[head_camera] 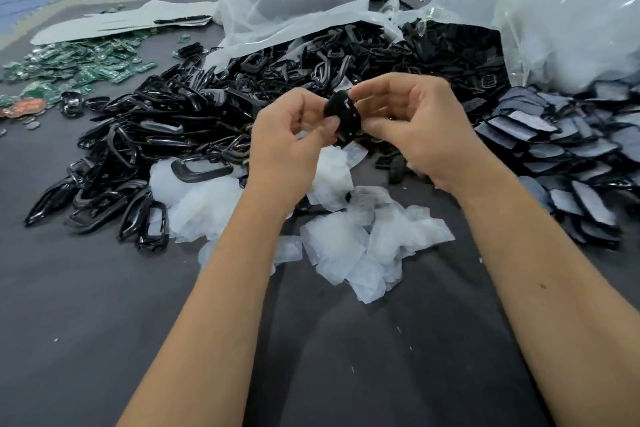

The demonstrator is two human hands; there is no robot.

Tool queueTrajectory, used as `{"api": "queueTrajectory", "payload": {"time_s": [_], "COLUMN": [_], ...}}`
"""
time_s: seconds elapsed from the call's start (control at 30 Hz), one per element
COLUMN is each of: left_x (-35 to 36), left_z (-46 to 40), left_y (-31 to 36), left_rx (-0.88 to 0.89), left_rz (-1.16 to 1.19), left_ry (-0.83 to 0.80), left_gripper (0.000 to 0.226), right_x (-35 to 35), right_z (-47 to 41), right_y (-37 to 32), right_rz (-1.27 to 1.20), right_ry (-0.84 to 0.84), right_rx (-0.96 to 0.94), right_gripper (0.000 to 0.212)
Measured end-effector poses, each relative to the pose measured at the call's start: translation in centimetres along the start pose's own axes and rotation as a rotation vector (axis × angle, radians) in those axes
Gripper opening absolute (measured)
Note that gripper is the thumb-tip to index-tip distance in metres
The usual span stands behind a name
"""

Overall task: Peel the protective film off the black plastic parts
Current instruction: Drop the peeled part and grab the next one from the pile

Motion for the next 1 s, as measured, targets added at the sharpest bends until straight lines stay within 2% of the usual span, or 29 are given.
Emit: {"api": "queueTrajectory", "payload": {"time_s": [0.07, 0.13, 0.17, 0.27, 0.37, 0.5, 0.57, 0.67, 0.73, 0.9, 1.0], "left_x": [1.7, 3.8, 5.2, 10.0, 14.3, 17.3, 17.0, 15.3, 14.1, 10.1, 7.4], "left_z": [0.1, 0.4, 0.5, 0.5, 1.4, 2.7, 2.9, 3.0, 2.9, 1.7, 0.8], "left_y": [0.6, 1.2, 1.8, 3.5, 4.7, 4.0, 3.5, 3.4, 3.6, 3.4, 2.5], "left_rx": [0.069, 0.168, 0.240, 0.396, 0.482, 0.483, 0.467, 0.424, 0.399, 0.332, 0.221], "left_rz": [-0.150, -0.266, -0.330, -0.473, -0.539, -0.635, -0.599, -0.442, -0.422, -0.498, -0.604], "left_ry": [-0.014, -0.061, -0.086, -0.158, -0.236, -0.398, -0.437, -0.333, -0.287, -0.146, -0.006], "left_gripper": [0.033, 0.024, 0.019, 0.018, 0.019, 0.020, 0.020, 0.020, 0.019, 0.015, 0.016], "right_x": [-2.7, -5.6, -6.9, -9.0, -10.5, -12.1, -11.9, -11.6, -11.1, -9.6, -9.3], "right_z": [0.3, 0.9, 1.2, 2.0, 2.9, 4.2, 4.7, 4.6, 4.3, 2.9, 2.2], "right_y": [-0.3, -0.6, -0.8, -1.1, -1.3, -0.9, -0.8, -0.9, -1.1, -1.5, -1.5], "right_rz": [0.092, 0.147, 0.211, 0.488, 0.751, 0.890, 0.889, 0.868, 0.853, 0.791, 0.761], "right_ry": [0.145, 0.283, 0.299, 0.116, 0.030, -0.048, -0.077, -0.041, -0.034, -0.063, -0.044], "right_rx": [-0.016, 0.004, 0.015, 0.027, 0.041, 0.141, 0.154, 0.141, 0.133, 0.104, 0.089], "right_gripper": [0.031, 0.030, 0.029, 0.023, 0.038, 0.040, 0.039, 0.038, 0.037, 0.030, 0.028]}}
Point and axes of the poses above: each hand's wrist, its own z-axis away from the middle knuckle, its own x-axis out of the palm, y = z × x, the point moved 3 cm from there along -z, towards the middle knuckle, and after that the axes turned 5 degrees about -x, right-handed, at the moved point
